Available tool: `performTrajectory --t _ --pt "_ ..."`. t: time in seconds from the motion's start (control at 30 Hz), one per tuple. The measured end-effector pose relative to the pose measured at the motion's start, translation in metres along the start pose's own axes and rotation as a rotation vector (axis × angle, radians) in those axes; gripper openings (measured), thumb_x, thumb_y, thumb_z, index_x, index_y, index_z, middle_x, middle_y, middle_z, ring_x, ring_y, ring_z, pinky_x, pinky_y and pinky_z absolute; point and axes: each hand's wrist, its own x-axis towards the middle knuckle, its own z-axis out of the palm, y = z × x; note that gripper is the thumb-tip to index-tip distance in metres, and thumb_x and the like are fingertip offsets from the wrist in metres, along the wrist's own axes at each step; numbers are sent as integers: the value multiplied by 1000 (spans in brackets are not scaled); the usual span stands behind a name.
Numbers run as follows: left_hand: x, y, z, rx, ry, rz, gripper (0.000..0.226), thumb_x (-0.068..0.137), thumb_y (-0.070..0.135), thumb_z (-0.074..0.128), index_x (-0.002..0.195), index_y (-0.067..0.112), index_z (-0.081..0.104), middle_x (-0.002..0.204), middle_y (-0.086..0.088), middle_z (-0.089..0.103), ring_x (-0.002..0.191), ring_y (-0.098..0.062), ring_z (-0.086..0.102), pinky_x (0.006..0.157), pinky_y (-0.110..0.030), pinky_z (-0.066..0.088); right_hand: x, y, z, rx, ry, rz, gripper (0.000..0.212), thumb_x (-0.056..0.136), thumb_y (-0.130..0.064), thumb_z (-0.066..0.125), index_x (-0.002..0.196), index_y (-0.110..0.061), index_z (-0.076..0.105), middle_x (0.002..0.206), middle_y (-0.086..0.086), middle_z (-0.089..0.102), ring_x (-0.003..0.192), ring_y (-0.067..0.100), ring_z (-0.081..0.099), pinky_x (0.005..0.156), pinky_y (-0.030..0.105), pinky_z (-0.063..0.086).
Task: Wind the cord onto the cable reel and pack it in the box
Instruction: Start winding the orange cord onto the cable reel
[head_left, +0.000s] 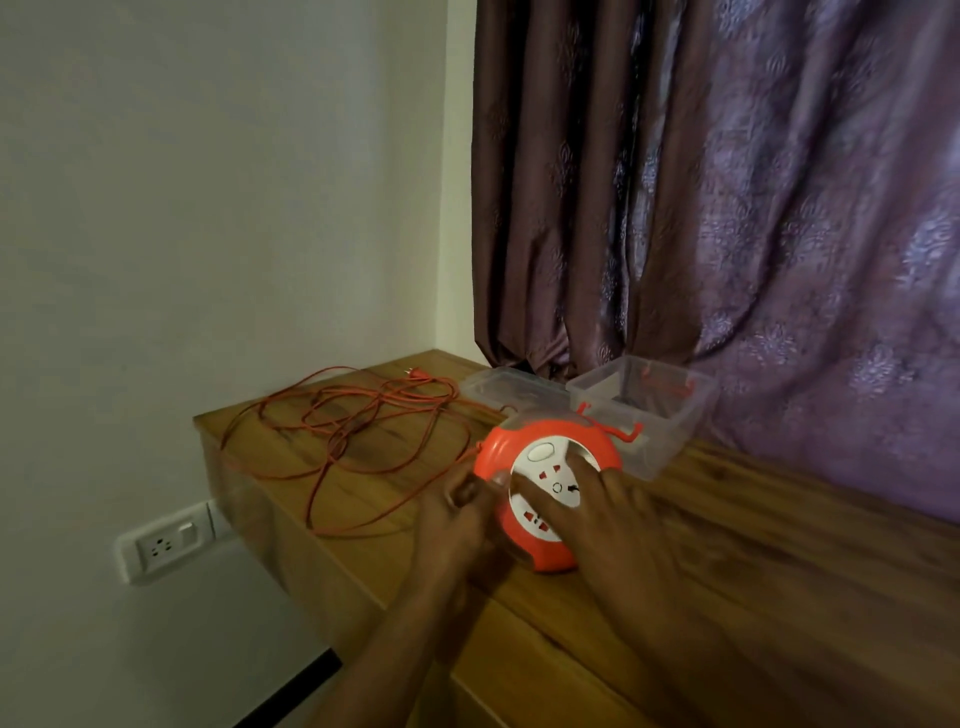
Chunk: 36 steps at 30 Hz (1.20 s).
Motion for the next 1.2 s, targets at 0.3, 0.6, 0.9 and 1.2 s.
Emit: performTrajectory --t 0.3,0.6,0.9,1.2 --pt "4 -20 14 -40 -40 105 25 89 24 73 114 25 73 109 -2 79 101 -23 75 85 -47 61 6 8 24 221 84 221 63 80 -41 69 138 -43 41 109 9 60 88 27 63 69 39 54" --pt "1 -18 14 -9 -71 184 26 88 32 72 114 36 72 110 4 78 101 -16 75 80 -39 63 3 4 31 345 136 298 57 89 -37 58 139 -48 33 122 3 43 103 22 56 71 32 53" --pt "4 -10 16 -220 -34 -154 52 82 65 55 111 25 72 103 -4 80 91 -18 78 71 -35 60 4 3 38 313 137 243 77 74 -20 78 138 -41 41 121 12 49 104 32 59 66 39 56" --pt "7 -15 18 -336 11 -181 34 96 42 57 114 16 70 107 -12 78 94 -27 77 79 -45 63 2 4 37 192 175 165 91 55 -8 89 136 -32 52 116 23 57 100 40 63 60 41 58"
